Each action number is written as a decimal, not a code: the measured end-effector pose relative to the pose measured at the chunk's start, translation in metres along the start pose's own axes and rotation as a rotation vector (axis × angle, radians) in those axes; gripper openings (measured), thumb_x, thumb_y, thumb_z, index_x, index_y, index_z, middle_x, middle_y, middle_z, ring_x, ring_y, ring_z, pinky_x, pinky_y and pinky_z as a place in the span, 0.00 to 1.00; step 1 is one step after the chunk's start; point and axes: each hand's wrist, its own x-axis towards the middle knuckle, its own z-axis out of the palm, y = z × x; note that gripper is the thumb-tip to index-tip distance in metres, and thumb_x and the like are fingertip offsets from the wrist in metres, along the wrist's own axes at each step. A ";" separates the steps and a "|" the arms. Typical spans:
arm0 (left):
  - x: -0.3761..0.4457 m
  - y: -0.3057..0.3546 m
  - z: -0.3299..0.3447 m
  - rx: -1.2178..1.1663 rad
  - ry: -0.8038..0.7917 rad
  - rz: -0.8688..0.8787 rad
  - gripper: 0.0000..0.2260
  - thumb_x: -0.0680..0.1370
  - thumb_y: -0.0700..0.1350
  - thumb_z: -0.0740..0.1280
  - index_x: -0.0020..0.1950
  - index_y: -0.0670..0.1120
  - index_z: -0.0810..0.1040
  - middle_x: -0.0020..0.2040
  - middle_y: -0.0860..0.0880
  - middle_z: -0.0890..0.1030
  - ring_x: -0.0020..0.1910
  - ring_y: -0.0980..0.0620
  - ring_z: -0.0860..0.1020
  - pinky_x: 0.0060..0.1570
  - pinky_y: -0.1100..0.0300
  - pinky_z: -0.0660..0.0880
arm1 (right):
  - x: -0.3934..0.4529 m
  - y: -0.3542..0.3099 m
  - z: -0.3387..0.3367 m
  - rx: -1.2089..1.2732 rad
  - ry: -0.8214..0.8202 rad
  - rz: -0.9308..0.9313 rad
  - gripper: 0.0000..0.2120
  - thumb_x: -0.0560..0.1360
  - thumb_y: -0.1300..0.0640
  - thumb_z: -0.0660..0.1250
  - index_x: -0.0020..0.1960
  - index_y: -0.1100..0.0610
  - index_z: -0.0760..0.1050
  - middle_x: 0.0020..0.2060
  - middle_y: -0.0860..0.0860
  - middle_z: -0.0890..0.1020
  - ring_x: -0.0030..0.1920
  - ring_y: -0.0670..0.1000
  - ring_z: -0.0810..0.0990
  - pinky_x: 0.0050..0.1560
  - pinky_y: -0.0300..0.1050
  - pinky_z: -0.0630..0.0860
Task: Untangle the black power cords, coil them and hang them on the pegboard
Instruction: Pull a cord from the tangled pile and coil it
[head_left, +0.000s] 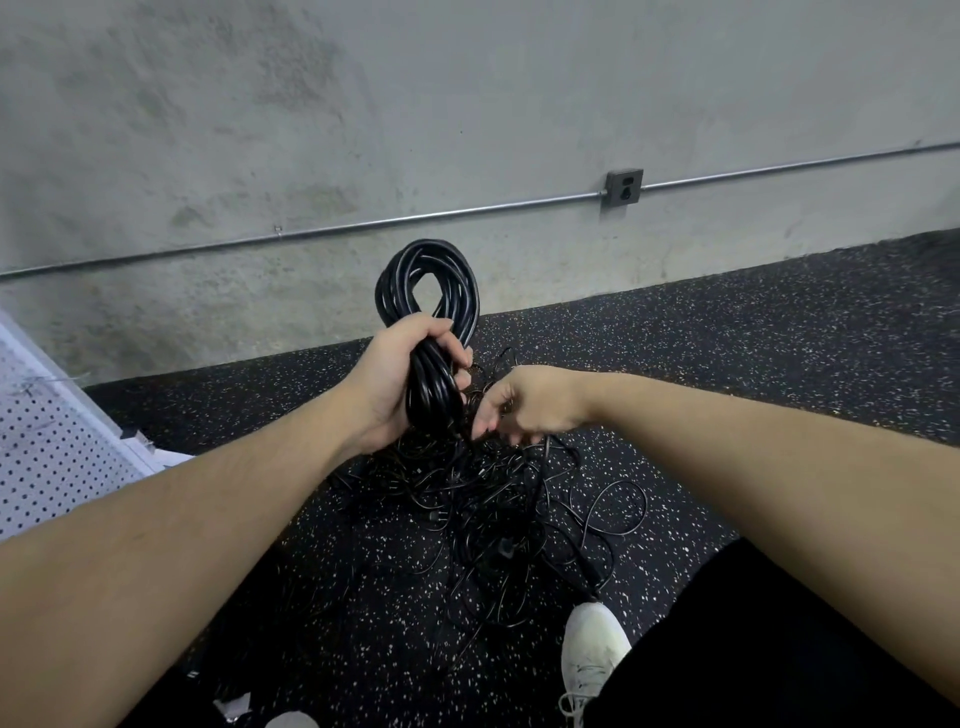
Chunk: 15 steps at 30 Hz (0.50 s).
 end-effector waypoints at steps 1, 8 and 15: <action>0.001 -0.001 -0.001 0.008 0.002 -0.001 0.21 0.81 0.47 0.61 0.30 0.42 0.79 0.41 0.44 0.78 0.33 0.50 0.74 0.40 0.54 0.72 | -0.001 0.001 -0.002 -0.068 0.029 0.023 0.23 0.77 0.74 0.57 0.59 0.54 0.82 0.51 0.50 0.81 0.34 0.45 0.77 0.29 0.33 0.72; -0.002 -0.001 0.005 -0.086 -0.009 0.054 0.18 0.80 0.46 0.60 0.32 0.42 0.79 0.43 0.44 0.77 0.35 0.49 0.75 0.45 0.51 0.78 | -0.001 0.001 0.002 -0.226 -0.102 0.015 0.26 0.78 0.65 0.65 0.72 0.45 0.74 0.72 0.49 0.72 0.69 0.45 0.74 0.71 0.43 0.69; 0.001 0.003 0.006 -0.025 0.048 0.102 0.18 0.80 0.48 0.63 0.33 0.45 0.81 0.38 0.47 0.79 0.35 0.51 0.77 0.47 0.51 0.75 | 0.000 -0.015 0.009 0.122 0.051 -0.044 0.13 0.82 0.47 0.65 0.52 0.56 0.82 0.25 0.37 0.75 0.24 0.34 0.70 0.37 0.35 0.67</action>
